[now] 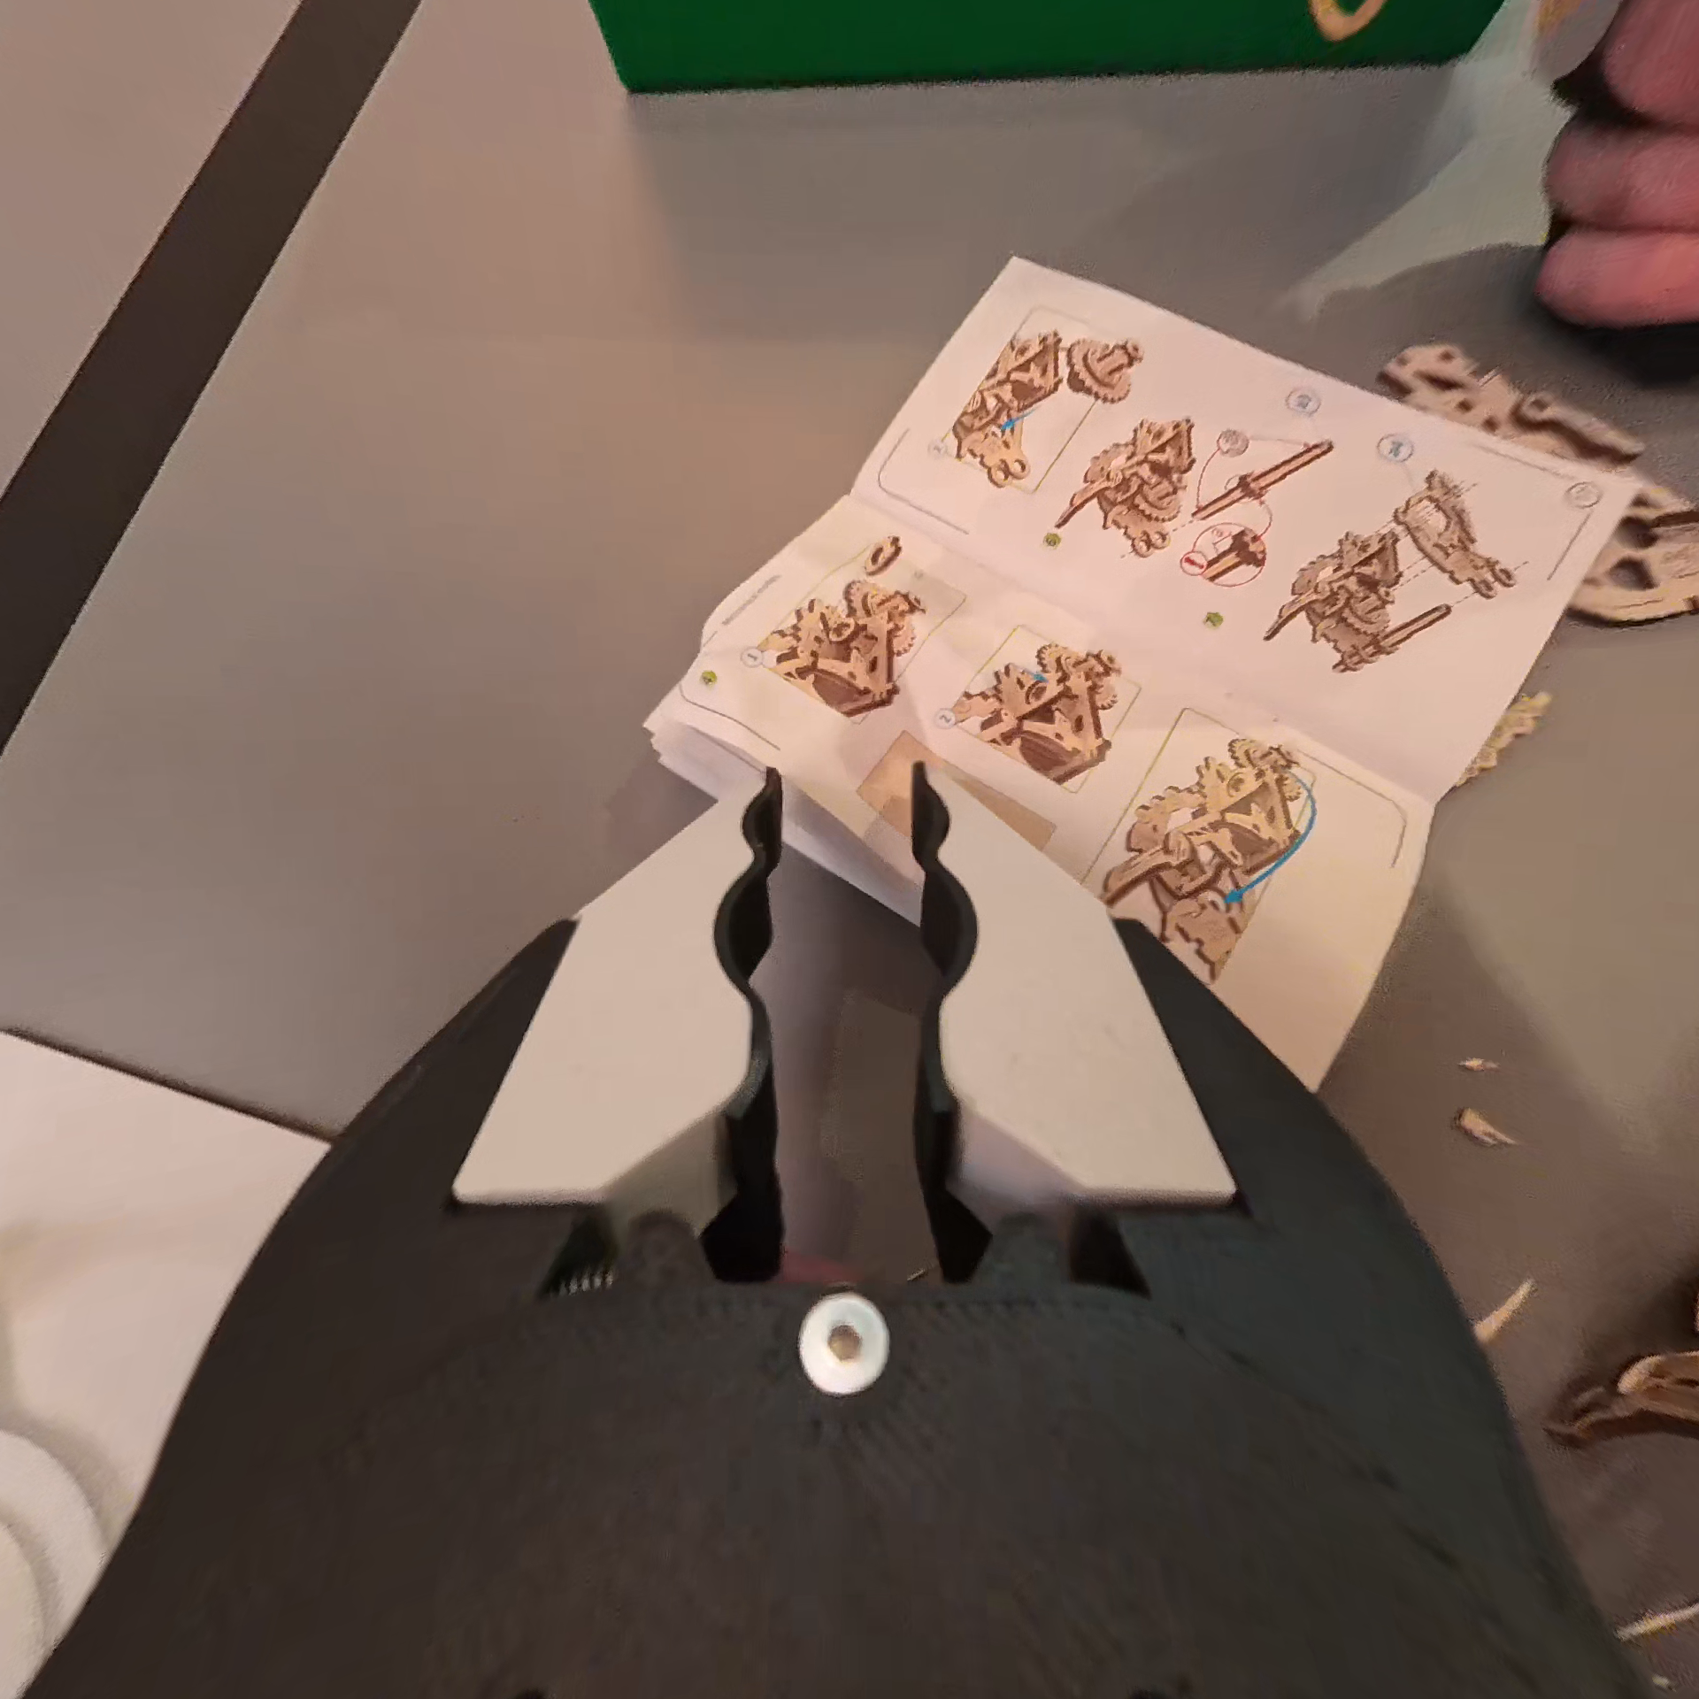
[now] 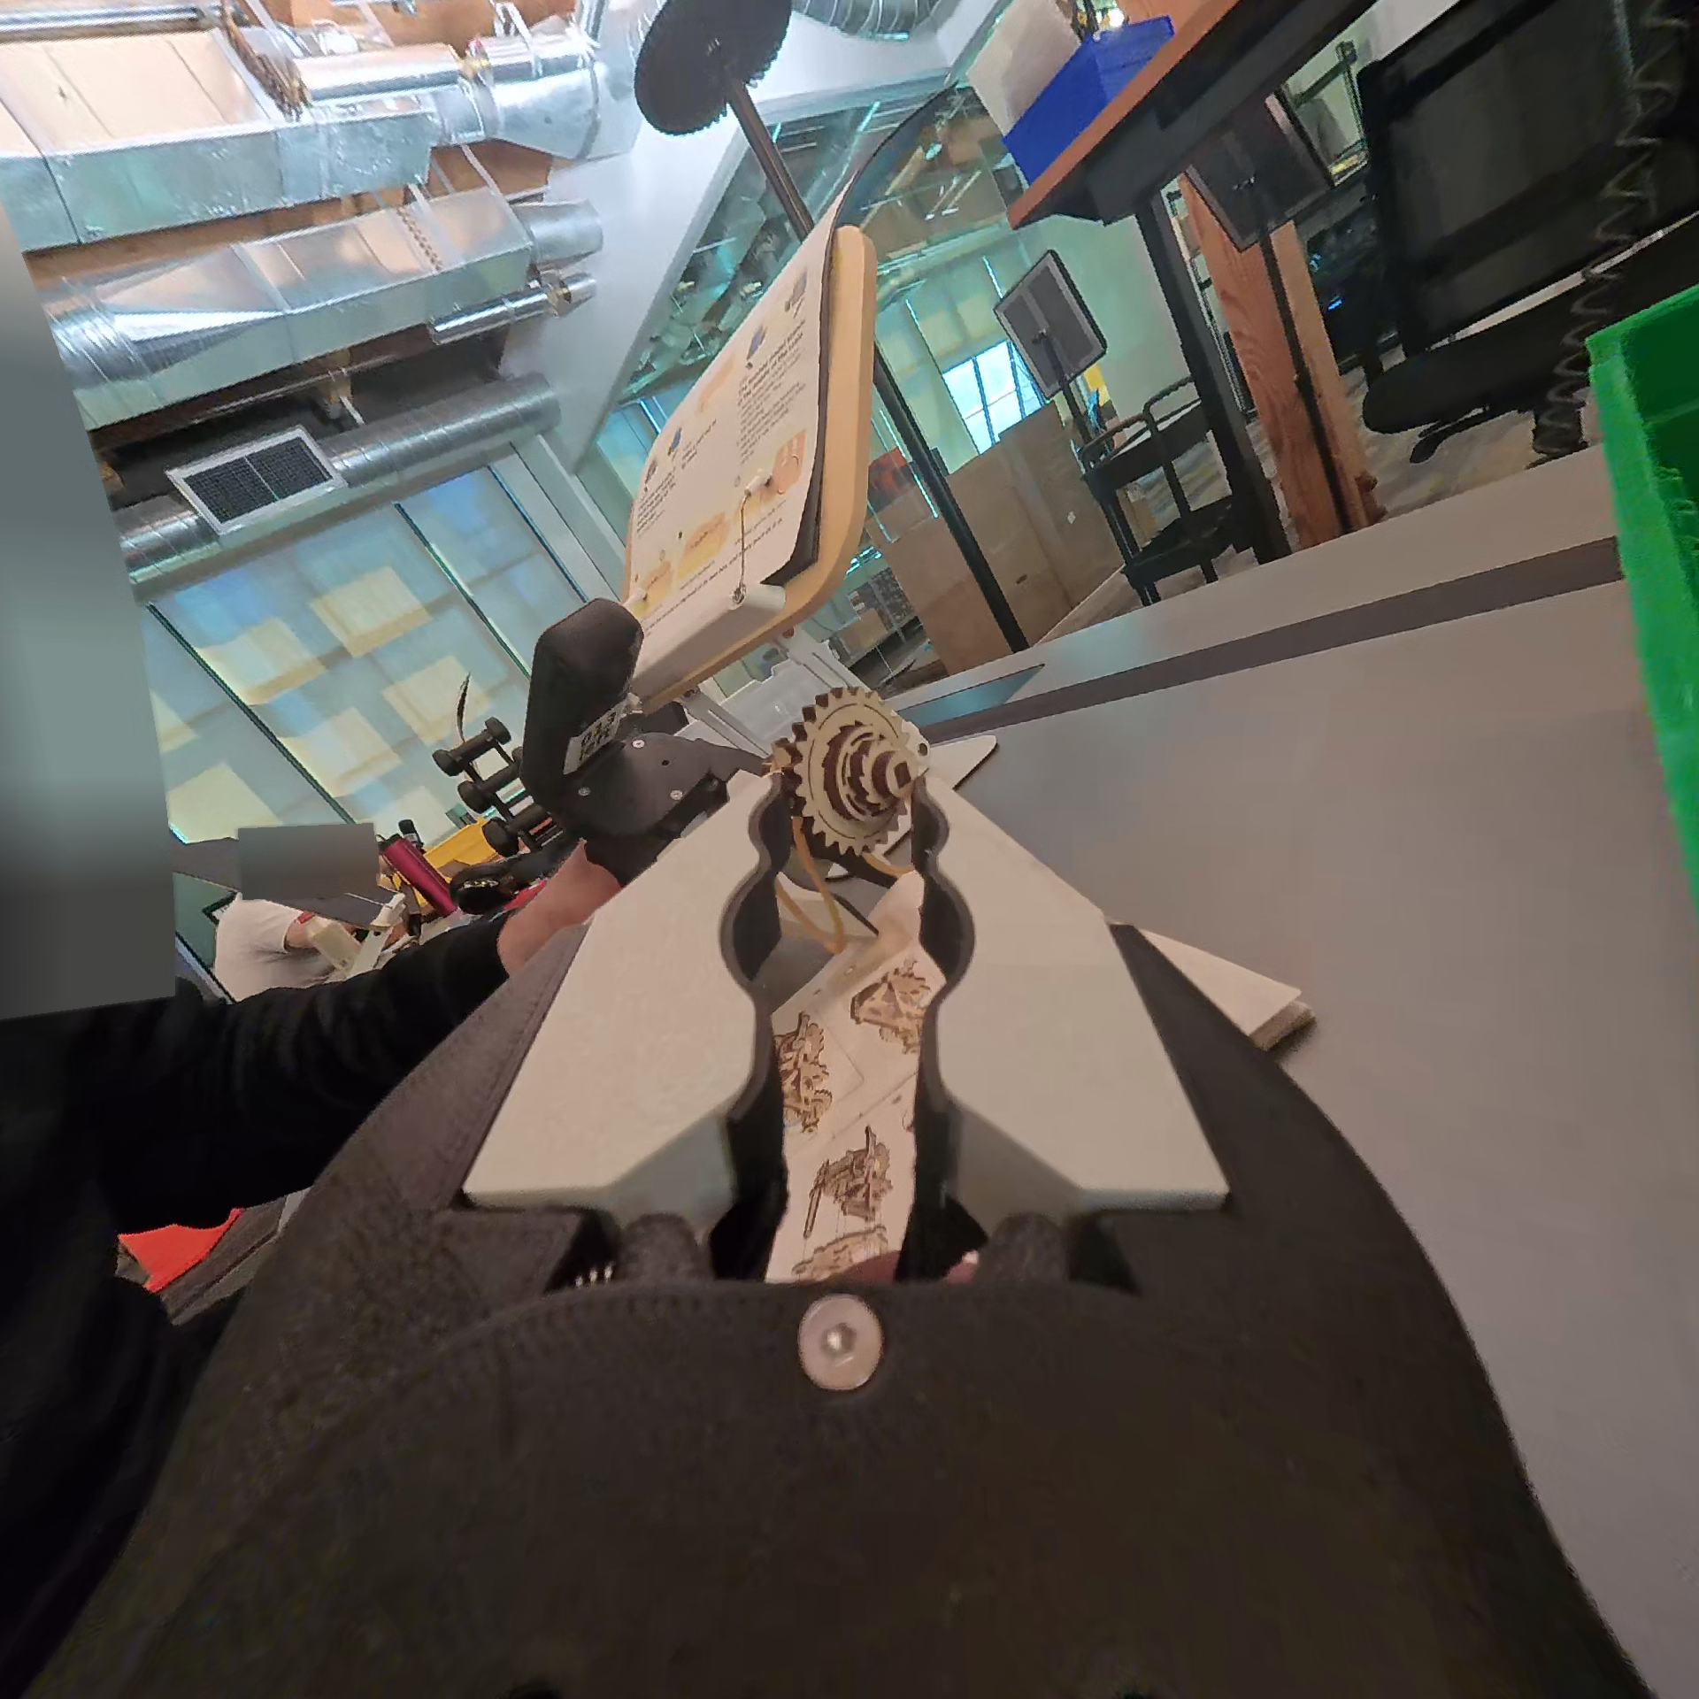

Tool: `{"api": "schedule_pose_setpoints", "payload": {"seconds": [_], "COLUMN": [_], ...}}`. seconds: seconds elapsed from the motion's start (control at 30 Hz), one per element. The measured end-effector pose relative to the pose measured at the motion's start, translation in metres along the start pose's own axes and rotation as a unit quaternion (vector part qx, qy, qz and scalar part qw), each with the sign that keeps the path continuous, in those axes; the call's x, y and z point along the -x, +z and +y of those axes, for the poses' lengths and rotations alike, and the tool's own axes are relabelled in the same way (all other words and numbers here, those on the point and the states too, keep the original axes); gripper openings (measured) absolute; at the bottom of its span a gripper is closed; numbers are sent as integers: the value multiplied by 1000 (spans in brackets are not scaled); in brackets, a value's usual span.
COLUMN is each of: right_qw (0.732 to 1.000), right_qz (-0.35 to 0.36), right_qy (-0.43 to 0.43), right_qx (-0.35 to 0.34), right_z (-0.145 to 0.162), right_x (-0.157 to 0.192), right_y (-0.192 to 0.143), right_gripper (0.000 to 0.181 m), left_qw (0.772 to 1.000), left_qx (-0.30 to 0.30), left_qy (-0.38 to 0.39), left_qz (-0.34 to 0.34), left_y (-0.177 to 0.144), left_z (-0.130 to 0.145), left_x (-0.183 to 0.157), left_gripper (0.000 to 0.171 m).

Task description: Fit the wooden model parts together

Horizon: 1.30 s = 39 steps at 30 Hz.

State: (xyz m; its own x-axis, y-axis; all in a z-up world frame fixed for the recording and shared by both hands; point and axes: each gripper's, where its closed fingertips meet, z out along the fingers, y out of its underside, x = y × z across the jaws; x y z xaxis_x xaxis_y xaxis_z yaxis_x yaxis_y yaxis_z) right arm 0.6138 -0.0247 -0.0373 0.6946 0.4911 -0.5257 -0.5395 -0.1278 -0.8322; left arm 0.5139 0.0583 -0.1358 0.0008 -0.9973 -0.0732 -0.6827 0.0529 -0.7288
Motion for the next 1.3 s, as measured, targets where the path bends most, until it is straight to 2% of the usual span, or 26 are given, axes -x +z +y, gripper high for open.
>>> {"api": "schedule_pose_setpoints", "payload": {"seconds": [0.53, 0.77, 0.9, 1.0, 1.07, 1.23, 1.3], "right_qw": [1000, 999, 999, 998, 997, 997, 997], "right_qz": [-9, -13, -17, -20, -23, -27, -27], "right_qy": [24, 33, 37, 40, 42, 38, 37], "right_qx": [-16, -26, -33, -44, -53, -62, -62], "right_z": [-4, -8, -10, -14, -17, -20, -20], "right_x": [-3, -3, -3, -2, -2, 0, 0], "right_y": [-4, -6, -8, -10, -13, -15, -16], "right_gripper": [23, 23, 22, 23, 22, 22, 22], "left_qw": [995, 983, 967, 951, 948, 938, 941], "left_qx": [-54, -87, -108, -97, -85, -12, -17], "left_qy": [-26, -57, -84, -97, -95, -96, -91], "left_qz": [74, 151, 217, 276, 292, 333, 325], "left_y": [-7, -6, -4, 0, 5, 24, 30], "left_z": [-38, -66, -85, -90, -91, -78, -79], "left_x": [-27, -55, -75, -96, -105, -122, -122], "left_gripper": [19, 18, 18, 19, 19, 14, 10]}}
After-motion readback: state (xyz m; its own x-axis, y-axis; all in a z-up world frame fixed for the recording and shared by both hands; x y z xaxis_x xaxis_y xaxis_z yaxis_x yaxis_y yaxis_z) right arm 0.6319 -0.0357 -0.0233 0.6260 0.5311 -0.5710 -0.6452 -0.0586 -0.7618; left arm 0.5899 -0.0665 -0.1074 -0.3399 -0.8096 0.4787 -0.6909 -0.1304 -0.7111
